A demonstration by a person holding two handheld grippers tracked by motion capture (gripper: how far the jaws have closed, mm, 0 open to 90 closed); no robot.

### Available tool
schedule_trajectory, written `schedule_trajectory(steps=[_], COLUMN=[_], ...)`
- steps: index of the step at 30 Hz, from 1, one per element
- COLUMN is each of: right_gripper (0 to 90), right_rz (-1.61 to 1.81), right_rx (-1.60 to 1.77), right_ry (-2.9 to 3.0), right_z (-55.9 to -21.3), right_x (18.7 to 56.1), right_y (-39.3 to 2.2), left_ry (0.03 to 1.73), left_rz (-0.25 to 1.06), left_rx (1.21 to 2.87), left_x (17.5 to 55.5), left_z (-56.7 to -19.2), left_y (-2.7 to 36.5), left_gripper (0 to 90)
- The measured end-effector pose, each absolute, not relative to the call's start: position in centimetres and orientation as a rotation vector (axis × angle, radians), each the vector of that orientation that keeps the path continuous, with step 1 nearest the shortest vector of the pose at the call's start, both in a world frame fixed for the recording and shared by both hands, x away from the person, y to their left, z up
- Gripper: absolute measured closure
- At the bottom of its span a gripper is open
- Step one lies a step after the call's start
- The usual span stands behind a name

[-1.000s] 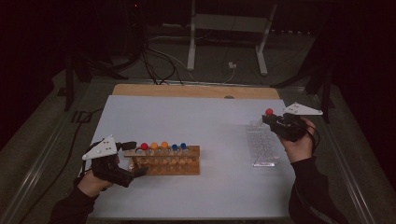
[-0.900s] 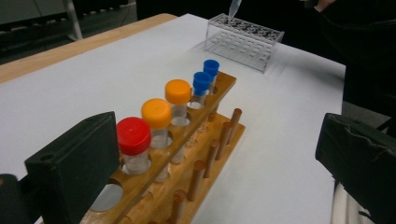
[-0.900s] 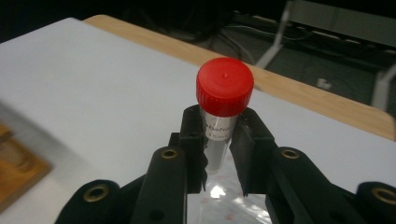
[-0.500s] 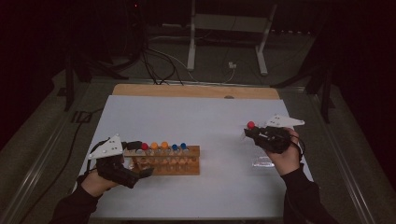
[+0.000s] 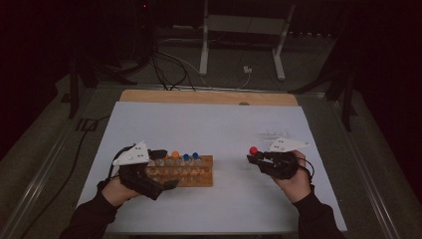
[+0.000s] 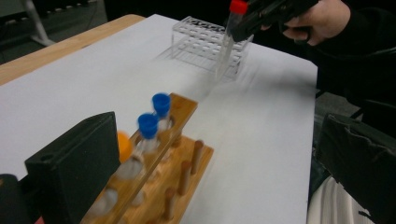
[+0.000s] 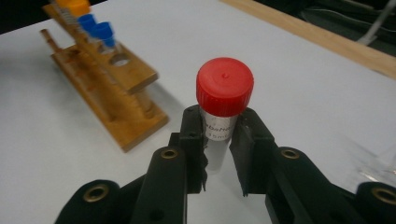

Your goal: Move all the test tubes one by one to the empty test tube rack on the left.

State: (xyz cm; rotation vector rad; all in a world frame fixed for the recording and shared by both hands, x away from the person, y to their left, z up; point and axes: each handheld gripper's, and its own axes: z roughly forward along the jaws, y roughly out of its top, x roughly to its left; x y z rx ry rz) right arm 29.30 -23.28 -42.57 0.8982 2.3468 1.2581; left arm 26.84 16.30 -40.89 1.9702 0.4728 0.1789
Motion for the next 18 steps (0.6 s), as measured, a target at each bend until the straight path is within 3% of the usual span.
schedule_trajectory(steps=[18], right_gripper=[74.2], right_rz=[1.277], right_rx=[0.805], right_ry=[2.423], right_z=[-42.9], right_x=[27.2], right_y=[-21.7], left_ry=[0.331], left_rz=[0.071], left_rx=[1.984], left_x=[28.4], left_z=[-40.1], left_y=[8.5], left_gripper=[4.8])
